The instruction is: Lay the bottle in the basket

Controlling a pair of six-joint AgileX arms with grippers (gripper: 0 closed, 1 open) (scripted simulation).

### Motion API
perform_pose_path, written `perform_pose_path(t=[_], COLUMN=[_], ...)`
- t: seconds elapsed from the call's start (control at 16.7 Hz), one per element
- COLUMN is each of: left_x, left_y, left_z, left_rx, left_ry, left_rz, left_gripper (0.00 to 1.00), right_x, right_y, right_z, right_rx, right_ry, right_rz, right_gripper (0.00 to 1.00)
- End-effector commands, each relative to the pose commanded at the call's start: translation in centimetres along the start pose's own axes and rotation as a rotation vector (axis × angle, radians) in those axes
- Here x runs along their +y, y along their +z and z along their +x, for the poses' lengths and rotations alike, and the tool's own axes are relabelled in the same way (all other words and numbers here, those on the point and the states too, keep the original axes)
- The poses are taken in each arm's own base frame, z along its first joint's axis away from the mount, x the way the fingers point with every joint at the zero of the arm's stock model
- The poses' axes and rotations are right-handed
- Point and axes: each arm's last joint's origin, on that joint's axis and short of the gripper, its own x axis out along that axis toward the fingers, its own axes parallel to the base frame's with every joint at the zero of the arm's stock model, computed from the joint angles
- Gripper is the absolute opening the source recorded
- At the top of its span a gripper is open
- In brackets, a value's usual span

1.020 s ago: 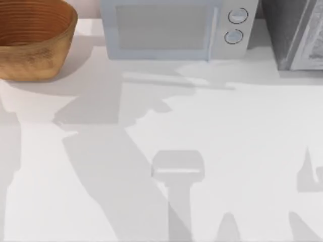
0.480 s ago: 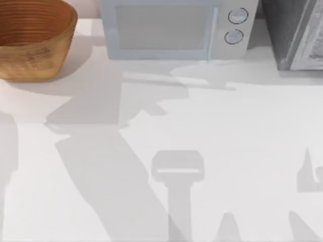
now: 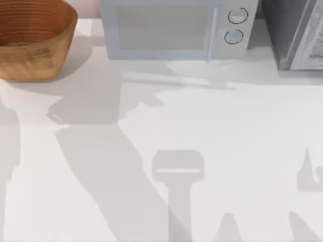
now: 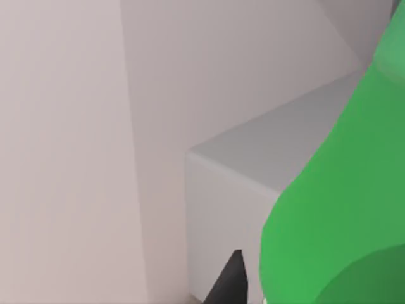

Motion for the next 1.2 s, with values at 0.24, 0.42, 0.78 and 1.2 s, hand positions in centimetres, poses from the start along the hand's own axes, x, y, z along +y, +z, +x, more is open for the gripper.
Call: perform_pose_path(t=[0.24, 0.42, 0.78, 1.2], left_x=[0.0, 0.0, -0.1, -0.1], left_y=[-0.9, -1.7, -1.8, -1.8], left_z=[1.3, 2.4, 2.5, 2.5], left_rx=[-0.001, -0.002, -0.001, -0.001], left_ry=[0.002, 0.002, 0.002, 0.002], left_rz=[-0.001, -0.001, -0.002, -0.002], left_gripper=[0.0, 0.0, 0.15, 0.68], right_x=[0.0, 0.0, 0.0, 0.0], right_y=[0.0, 0.0, 0.0, 0.0], right_z=[0.0, 0.0, 0.0, 0.0], right_rx=[0.0, 0.0, 0.0, 0.0], right_ry=[0.0, 0.0, 0.0, 0.0], right_rz=[0.0, 0.0, 0.0, 0.0], right_gripper=[1.0, 1.0, 1.0, 1.0])
